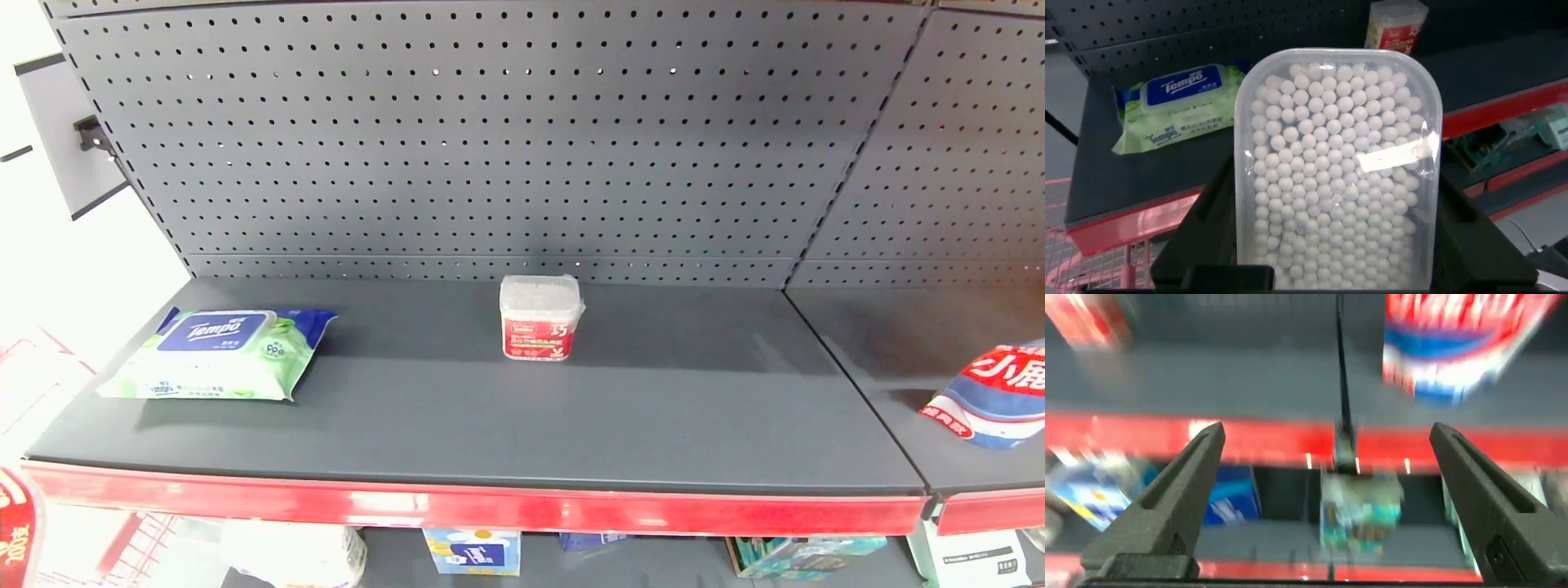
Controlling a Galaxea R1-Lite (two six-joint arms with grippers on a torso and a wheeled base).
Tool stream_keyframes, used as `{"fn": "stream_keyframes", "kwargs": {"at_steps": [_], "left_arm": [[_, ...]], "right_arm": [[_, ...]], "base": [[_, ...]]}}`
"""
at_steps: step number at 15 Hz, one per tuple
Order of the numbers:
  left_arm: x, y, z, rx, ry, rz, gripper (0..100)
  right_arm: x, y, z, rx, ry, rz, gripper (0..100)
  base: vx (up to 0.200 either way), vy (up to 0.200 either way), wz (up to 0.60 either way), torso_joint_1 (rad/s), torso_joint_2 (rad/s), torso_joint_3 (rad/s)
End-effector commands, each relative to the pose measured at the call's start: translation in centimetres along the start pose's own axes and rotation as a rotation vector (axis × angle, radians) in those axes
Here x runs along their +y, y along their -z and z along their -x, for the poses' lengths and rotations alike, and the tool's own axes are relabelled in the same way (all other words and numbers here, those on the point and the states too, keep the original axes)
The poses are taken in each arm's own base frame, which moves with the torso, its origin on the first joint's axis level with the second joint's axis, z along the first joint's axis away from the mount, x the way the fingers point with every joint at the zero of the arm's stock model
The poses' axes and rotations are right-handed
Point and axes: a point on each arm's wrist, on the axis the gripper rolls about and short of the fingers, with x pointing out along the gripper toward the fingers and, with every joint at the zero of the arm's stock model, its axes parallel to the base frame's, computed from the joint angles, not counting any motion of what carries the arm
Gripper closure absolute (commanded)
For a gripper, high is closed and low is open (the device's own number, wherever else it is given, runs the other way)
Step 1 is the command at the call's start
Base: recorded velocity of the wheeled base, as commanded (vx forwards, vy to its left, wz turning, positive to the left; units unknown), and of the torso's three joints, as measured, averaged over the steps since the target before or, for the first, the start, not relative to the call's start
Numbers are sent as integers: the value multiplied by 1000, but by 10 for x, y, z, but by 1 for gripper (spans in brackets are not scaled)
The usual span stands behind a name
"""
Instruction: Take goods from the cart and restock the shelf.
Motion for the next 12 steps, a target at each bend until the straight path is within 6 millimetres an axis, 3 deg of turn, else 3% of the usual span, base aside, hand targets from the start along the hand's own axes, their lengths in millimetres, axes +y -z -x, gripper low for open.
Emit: {"fn": "stream_keyframes", "kwargs": {"at_steps": [1,4,6,9,11,12], "left_arm": [[0,-7,-15,39,47,2,100],[0,-18,-37,32,56,0,100],[0,-19,-43,51,60,2,100],[-2,-20,-43,47,170,5,100],[-2,-21,-44,52,178,4,100],[-2,-21,-46,61,180,5,100]], "right_arm": [[5,-140,-91,95,-158,-11,0],[22,-139,-153,229,-307,96,0],[34,-131,-181,302,-448,91,0],[49,-107,-233,415,-734,81,0],[55,-93,-254,418,-829,103,0],[62,-77,-277,391,-927,131,0]], "base": [[0,0,0,0,0,0],[0,0,0,0,0,0],[0,0,0,0,0,0],[0,0,0,0,0,0],[0,0,0,0,0,0],[0,0,0,0,0,0]]}}
